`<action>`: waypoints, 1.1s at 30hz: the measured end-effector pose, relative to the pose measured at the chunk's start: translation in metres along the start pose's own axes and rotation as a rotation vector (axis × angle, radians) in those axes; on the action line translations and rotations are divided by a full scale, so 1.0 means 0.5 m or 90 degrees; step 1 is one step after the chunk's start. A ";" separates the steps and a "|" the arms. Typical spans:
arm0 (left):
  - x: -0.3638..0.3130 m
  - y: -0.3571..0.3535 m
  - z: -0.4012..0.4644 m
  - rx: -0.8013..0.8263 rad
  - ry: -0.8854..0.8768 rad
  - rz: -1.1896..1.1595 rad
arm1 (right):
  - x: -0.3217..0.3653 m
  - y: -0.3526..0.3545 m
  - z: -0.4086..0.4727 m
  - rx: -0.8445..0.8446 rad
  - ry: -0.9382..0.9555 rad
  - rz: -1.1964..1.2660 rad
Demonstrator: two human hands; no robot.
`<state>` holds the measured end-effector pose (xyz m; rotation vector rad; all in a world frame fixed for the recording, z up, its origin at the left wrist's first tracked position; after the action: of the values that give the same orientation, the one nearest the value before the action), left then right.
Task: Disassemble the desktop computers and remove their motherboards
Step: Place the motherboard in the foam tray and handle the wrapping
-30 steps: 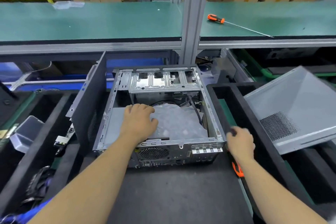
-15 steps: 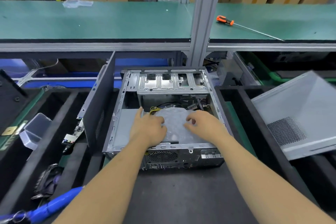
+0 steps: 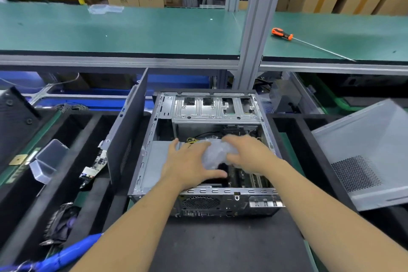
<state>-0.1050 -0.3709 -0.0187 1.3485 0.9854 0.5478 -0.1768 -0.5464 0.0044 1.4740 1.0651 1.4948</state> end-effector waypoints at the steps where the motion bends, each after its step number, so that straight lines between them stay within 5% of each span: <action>1: 0.001 0.003 -0.001 -0.001 0.006 -0.044 | 0.013 0.021 0.009 -0.041 0.001 0.029; 7: -0.030 0.073 0.009 -0.076 0.171 -0.571 | 0.093 0.067 0.047 -0.313 -0.015 0.322; 10: -0.079 0.137 0.029 -0.163 0.202 -0.620 | 0.090 0.092 0.052 -0.417 -0.036 0.424; 20: -0.121 0.203 0.042 -0.204 0.091 -0.395 | 0.023 0.147 -0.019 -0.260 -0.093 0.133; 24: -0.138 0.225 -0.004 -0.339 0.030 -0.230 | 0.088 0.158 -0.042 -0.436 -0.040 0.016; 33: 0.027 0.293 -0.244 -0.378 -0.061 0.098 | 0.408 0.001 -0.071 -0.660 0.112 -0.031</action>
<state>-0.1700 -0.2656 0.1268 0.9071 0.5753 0.8093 -0.2199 -0.3579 0.0784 0.5828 0.2710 1.7495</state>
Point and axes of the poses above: each hand's wrist, its own z-axis towards the middle knuckle, its own y-axis out of the back of the hand, x = y × z, the point moved 3 cm from there along z, towards the middle knuckle, and after that the axes turned 13 degrees about y, right-handed, at the moved point
